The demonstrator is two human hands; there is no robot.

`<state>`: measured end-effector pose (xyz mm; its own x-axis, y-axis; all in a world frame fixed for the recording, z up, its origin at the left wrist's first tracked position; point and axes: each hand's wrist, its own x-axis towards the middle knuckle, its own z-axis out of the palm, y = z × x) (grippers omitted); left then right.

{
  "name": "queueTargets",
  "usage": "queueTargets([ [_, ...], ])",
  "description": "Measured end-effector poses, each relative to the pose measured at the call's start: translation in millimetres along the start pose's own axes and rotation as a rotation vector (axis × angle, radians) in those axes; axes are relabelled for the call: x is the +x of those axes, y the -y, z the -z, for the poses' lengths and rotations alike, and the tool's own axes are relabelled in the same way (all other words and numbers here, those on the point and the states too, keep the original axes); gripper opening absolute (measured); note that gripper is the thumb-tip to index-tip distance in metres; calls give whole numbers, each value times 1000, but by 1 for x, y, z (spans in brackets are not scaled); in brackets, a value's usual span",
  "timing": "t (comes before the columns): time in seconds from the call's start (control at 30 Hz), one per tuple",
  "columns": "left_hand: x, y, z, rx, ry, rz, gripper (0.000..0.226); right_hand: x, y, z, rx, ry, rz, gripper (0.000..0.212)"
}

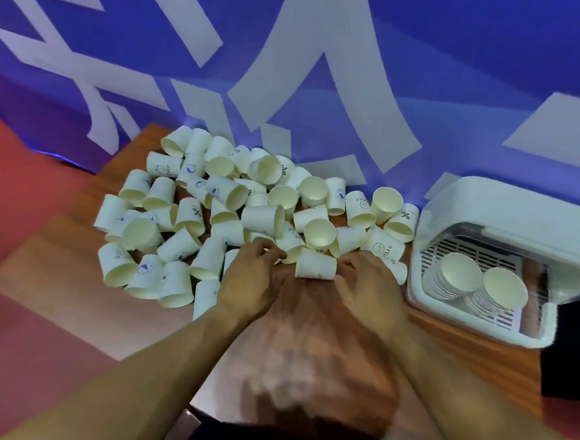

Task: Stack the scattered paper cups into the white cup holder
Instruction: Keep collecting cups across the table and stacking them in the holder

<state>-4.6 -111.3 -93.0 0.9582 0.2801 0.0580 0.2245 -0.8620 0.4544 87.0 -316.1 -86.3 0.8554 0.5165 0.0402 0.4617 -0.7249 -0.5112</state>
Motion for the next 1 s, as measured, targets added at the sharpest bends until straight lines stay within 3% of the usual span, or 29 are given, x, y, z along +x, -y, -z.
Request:
queueTargets([
  [0.33,64,30,34,366,242,-358,32,47,41,-38,-143,178,-40,39],
  [0.53,110,17,28,685,450,-462,28,75,27,-57,-334,348,-33,42],
  [0.67,124,18,13,756,565,-490,29,88,16,-66,-396,423,-31,45],
  [0.87,132,20,5,757,592,-509,28,95,9,-73,-360,367,-15,35],
  [1.0,136,15,7,776,545,-526,28,96,12,-67,-370,230,56,21],
])
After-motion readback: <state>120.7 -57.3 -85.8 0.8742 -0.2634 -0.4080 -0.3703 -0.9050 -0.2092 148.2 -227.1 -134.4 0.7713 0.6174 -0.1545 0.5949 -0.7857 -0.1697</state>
